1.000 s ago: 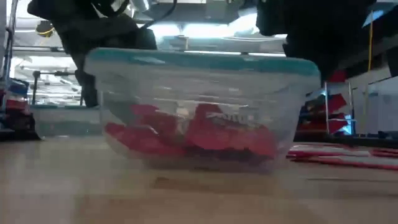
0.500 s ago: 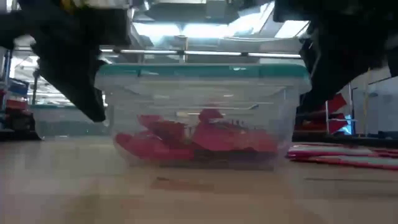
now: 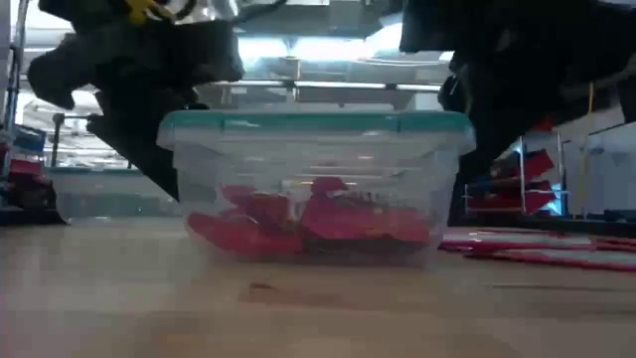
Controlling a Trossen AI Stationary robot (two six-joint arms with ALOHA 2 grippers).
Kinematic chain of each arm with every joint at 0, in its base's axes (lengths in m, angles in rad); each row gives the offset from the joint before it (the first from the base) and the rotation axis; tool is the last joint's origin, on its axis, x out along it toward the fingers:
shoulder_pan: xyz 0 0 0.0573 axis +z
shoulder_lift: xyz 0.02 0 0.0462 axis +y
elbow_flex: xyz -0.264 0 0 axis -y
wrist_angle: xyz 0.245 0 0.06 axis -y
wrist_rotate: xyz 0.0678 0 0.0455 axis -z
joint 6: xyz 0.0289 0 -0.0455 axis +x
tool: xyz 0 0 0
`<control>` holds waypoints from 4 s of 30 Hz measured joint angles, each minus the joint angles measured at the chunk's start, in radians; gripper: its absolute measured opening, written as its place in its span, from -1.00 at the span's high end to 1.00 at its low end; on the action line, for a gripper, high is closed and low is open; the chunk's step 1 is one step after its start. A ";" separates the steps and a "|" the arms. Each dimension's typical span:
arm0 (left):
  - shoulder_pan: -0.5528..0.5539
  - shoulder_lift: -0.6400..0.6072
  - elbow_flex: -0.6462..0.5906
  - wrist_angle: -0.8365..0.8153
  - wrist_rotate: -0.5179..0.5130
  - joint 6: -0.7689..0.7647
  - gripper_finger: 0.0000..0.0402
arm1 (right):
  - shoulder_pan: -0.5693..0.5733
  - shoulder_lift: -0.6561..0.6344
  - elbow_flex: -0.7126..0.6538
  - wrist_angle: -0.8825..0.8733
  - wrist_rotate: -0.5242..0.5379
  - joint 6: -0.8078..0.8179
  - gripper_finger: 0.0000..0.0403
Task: Sort candy
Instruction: Move the rectangular transparent bin
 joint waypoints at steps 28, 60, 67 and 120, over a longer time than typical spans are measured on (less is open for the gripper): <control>0.173 0.004 0.183 -0.088 0.097 0.183 -0.24 | -0.086 -0.066 0.115 -0.223 -0.032 -0.117 0.05; 0.592 0.497 0.804 0.149 0.143 0.576 -0.21 | -0.416 -0.390 -0.248 -0.603 0.085 -0.057 0.05; 0.624 0.527 0.831 0.461 0.234 0.549 -0.21 | -0.533 -0.390 -0.307 -0.528 0.234 -0.002 0.05; 0.633 0.503 0.740 0.264 0.000 0.545 -0.19 | -0.199 -0.616 -0.281 -0.090 0.162 0.078 0.05</control>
